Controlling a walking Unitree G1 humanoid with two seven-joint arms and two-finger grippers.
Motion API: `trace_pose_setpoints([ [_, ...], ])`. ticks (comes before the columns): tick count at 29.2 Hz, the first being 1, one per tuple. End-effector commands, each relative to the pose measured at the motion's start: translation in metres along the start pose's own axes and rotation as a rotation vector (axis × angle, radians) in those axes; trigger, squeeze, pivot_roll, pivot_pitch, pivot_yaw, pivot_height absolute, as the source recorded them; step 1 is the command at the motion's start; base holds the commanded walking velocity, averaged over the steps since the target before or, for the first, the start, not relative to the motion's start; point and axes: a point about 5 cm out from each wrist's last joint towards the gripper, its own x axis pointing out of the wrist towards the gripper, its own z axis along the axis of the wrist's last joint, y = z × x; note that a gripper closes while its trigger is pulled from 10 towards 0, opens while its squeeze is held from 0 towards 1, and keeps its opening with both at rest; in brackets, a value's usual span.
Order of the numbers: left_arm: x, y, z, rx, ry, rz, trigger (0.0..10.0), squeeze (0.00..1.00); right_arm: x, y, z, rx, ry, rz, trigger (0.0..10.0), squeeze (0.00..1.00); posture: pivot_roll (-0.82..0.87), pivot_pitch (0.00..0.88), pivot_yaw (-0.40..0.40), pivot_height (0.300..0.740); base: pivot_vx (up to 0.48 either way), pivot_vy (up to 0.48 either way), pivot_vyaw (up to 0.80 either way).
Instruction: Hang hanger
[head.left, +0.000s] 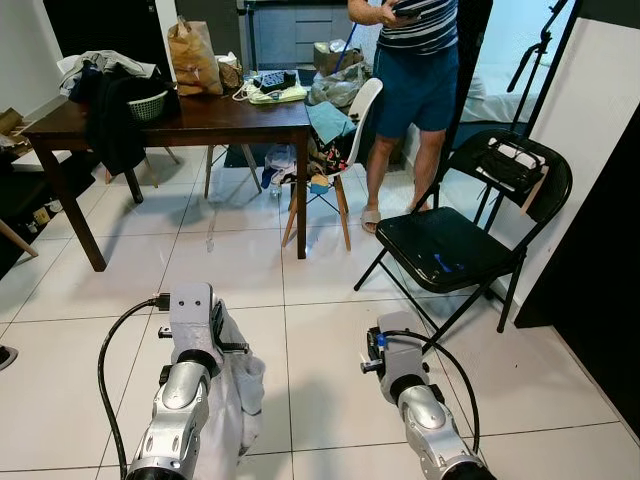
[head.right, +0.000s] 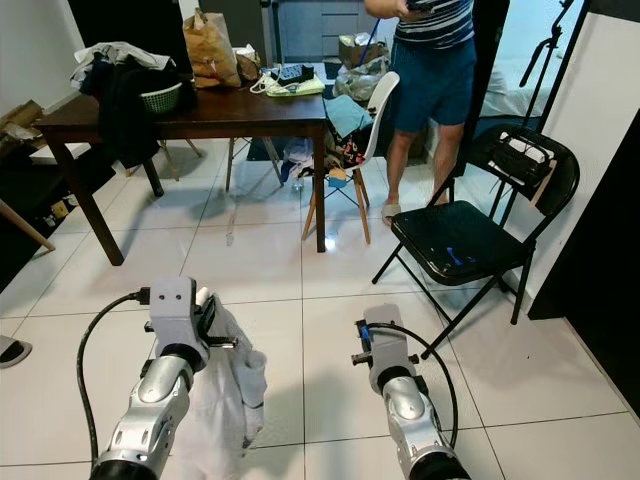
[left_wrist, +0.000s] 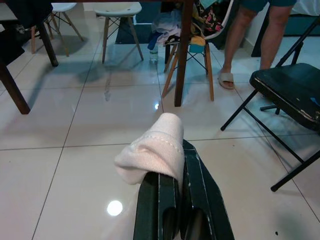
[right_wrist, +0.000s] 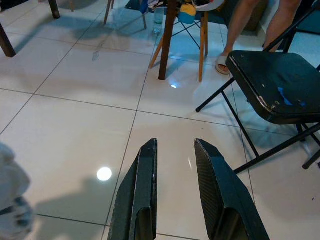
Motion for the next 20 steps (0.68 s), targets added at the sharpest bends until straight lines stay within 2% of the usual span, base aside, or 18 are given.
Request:
trace_pose_setpoints([
  [1, 0.000, 0.002, 0.006, -0.007, -0.038, -0.007, 10.0, 0.00, 0.003, 0.002, 0.006, -0.002, -0.027, 0.009, 10.0, 0.00, 0.03, 0.001, 0.029, 0.740, 0.326, 0.000, 0.00],
  [11, 0.000, 0.004, 0.011, 0.000, -0.059, 0.001, 10.0, 0.00, 0.003, 0.008, 0.007, -0.003, -0.033, 0.047, 10.0, 0.00, 0.08, 0.013, 0.008, 0.740, 0.349, 0.000, 0.00],
  [13, -0.002, 0.009, 0.013, 0.004, -0.068, 0.014, 10.0, 0.00, 0.001, 0.020, 0.006, -0.039, -0.040, 0.127, 10.0, 0.00, 0.10, 0.012, 0.002, 0.740, 0.362, 0.000, 0.00],
  [14, -0.002, 0.009, 0.013, 0.004, -0.068, 0.014, 10.0, 0.00, 0.001, 0.020, 0.006, -0.039, -0.040, 0.127, 10.0, 0.00, 0.10, 0.012, 0.002, 0.740, 0.360, 0.000, 0.00],
  [17, -0.003, 0.013, 0.014, 0.005, -0.071, 0.024, 10.0, 0.00, 0.000, 0.028, 0.007, -0.083, -0.059, 0.178, 10.0, 0.00, 0.09, 0.010, 0.005, 0.740, 0.361, 0.000, 0.80],
  [20, -0.001, 0.015, 0.013, 0.005, -0.067, 0.022, 10.0, 0.00, 0.000, 0.028, 0.009, -0.077, -0.077, 0.184, 10.0, 0.00, 0.08, 0.011, 0.014, 0.740, 0.363, 0.000, 0.53],
])
